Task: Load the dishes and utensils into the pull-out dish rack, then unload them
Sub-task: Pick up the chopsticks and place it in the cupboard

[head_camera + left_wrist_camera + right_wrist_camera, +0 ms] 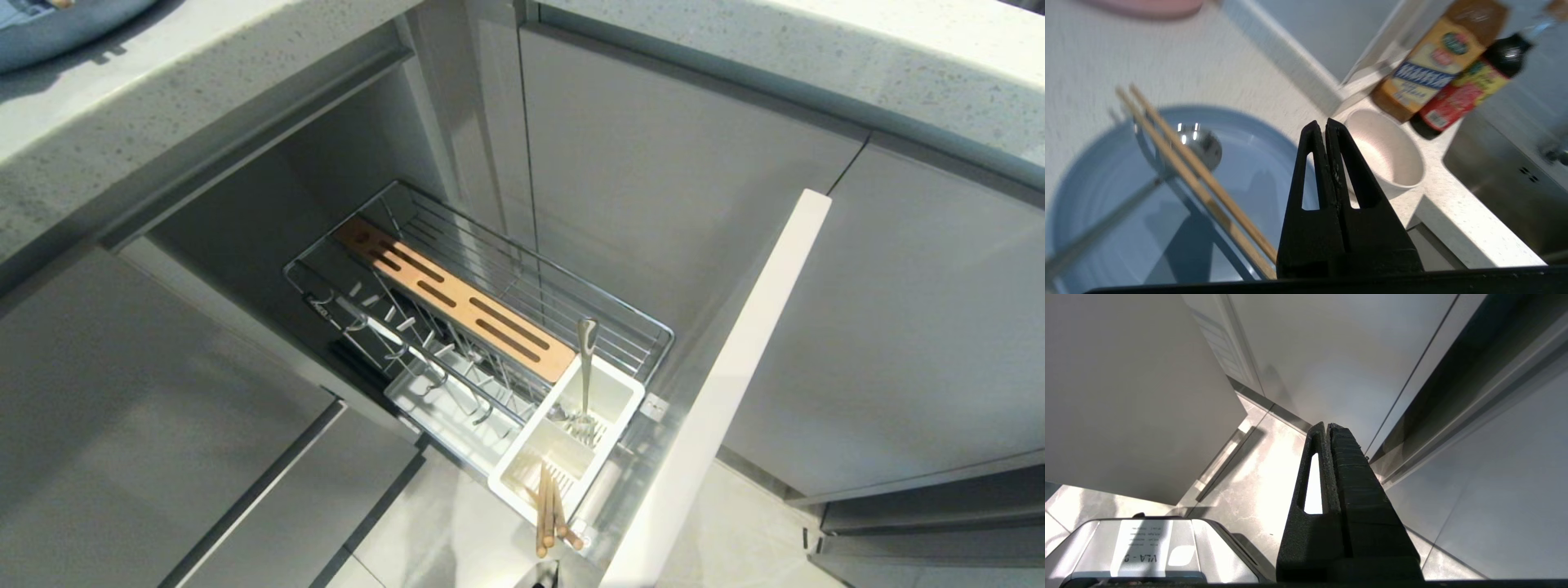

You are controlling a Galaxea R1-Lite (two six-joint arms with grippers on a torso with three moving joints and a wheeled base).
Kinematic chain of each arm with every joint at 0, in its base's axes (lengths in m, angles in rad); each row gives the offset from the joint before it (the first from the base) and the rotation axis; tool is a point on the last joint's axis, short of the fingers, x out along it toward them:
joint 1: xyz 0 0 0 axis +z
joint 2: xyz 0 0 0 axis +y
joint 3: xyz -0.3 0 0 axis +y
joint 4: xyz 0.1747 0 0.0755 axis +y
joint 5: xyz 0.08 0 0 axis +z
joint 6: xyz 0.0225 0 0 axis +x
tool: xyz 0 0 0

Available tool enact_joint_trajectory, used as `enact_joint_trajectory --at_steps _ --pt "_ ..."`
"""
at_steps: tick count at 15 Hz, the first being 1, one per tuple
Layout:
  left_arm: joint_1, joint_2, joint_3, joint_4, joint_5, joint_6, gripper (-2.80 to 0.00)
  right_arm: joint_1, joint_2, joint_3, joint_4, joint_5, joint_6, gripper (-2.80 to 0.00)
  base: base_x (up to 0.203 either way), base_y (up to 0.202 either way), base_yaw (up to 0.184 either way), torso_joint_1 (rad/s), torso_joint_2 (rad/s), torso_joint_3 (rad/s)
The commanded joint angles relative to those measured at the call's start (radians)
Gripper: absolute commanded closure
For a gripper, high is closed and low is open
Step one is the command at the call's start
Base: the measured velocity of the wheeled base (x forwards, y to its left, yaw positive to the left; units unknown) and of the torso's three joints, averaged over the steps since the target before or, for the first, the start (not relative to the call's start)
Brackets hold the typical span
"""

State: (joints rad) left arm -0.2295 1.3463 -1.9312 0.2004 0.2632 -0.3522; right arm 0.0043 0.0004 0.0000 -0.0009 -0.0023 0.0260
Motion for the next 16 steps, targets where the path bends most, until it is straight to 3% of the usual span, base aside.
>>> enact_joint_trajectory --at_steps 1,7,9,16 --pt "-0.054 0.024 0.007 0.01 0.075 -0.021 0.0 0.0 0.0 0.001 0.001 -0.001 0.0 0.0 0.0 0.0 0.0 0.0 0.0 0.0" --pt "-0.136 0.024 0.014 0.031 0.26 -0.058 0.0 0.0 0.0 0.0 0.0 0.001 0.0 0.0 0.0 0.0 0.0 0.0 0.0 0.0" --pt "-0.145 0.028 0.014 0.03 0.343 -0.058 -2.8 0.0 0.0 0.002 0.0 0.0 0.0 0.0 0.0 0.0 0.0 0.0 0.0 0.0" --pt "-0.145 0.073 0.011 0.088 0.407 -0.04 -2.8 0.0 0.0 0.001 -0.001 0.001 0.0 0.0 0.0 0.0 0.0 0.0 0.0 0.0"
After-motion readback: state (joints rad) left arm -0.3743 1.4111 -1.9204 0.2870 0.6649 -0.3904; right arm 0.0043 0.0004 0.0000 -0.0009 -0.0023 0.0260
